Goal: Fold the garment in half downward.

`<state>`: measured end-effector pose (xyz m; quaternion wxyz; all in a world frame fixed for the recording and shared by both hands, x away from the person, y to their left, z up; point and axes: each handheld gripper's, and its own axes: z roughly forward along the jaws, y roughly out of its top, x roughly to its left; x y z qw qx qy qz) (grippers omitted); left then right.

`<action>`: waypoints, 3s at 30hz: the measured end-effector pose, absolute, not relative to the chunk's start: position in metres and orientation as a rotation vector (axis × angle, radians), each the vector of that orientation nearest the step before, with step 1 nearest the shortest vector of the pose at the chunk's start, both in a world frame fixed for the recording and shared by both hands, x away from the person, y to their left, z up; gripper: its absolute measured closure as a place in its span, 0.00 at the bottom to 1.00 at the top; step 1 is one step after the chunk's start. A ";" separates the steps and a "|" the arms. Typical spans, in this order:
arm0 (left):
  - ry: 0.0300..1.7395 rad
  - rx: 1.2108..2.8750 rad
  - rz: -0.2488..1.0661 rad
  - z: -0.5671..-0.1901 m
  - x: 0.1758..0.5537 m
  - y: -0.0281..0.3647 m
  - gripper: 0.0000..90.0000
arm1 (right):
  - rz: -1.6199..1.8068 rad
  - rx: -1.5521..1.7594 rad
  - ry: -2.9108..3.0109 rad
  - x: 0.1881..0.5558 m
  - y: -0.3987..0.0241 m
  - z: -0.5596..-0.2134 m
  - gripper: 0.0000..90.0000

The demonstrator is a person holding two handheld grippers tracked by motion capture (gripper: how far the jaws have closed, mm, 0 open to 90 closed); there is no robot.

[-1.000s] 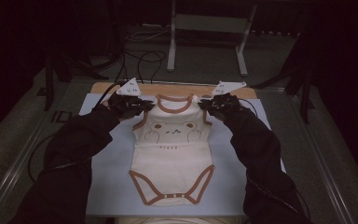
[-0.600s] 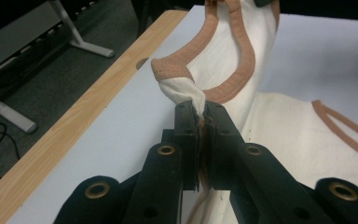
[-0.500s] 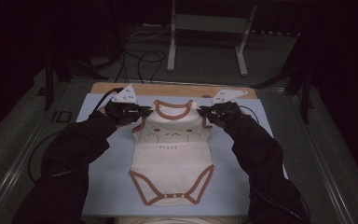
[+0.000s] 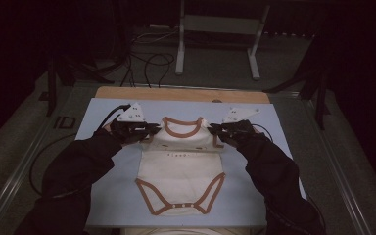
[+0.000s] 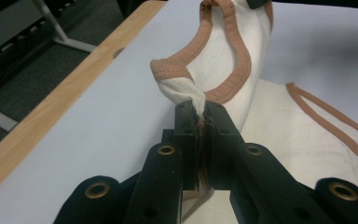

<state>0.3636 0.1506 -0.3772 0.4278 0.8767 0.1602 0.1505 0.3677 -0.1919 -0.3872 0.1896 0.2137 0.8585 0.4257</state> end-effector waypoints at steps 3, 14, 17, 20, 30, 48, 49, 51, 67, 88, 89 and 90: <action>0.400 2.190 0.366 -0.382 0.358 0.151 0.95 | 1.203 0.601 2.423 0.363 -0.192 -0.391 0.92; 0.390 2.192 0.348 -0.396 0.340 0.151 0.95 | 1.219 0.596 2.460 0.348 -0.194 -0.407 0.91; 0.387 2.191 0.337 -0.401 0.336 0.151 0.95 | 1.225 0.584 2.469 0.345 -0.195 -0.412 0.92; 0.388 2.191 0.324 -0.406 0.332 0.152 0.95 | 1.234 0.590 2.478 0.342 -0.195 -0.417 0.92; 0.378 2.198 0.277 -0.424 0.319 0.149 0.95 | 1.243 0.587 2.512 0.330 -0.196 -0.433 0.91; 0.350 2.222 0.202 -0.452 0.292 0.146 0.94 | 1.264 0.564 2.566 0.307 -0.197 -0.458 0.91; 0.349 2.223 0.197 -0.453 0.291 0.146 0.94 | 1.261 0.562 2.579 0.305 -0.197 -0.459 0.91; 0.351 2.231 0.185 -0.455 0.288 0.145 0.94 | 1.276 0.572 2.586 0.301 -0.197 -0.462 0.91; 0.285 2.270 0.092 -0.470 0.271 0.147 0.93 | 1.333 0.526 2.650 0.283 -0.208 -0.472 0.91; 0.308 2.257 0.052 -0.474 0.263 0.151 0.17 | 1.424 0.492 2.733 0.277 -0.208 -0.472 0.38; 0.344 2.267 0.071 -0.475 0.262 0.149 0.24 | 1.415 0.508 2.747 0.277 -0.207 -0.475 0.42; 0.344 2.267 0.071 -0.475 0.262 0.149 0.28 | 1.404 0.514 2.750 0.277 -0.206 -0.476 0.45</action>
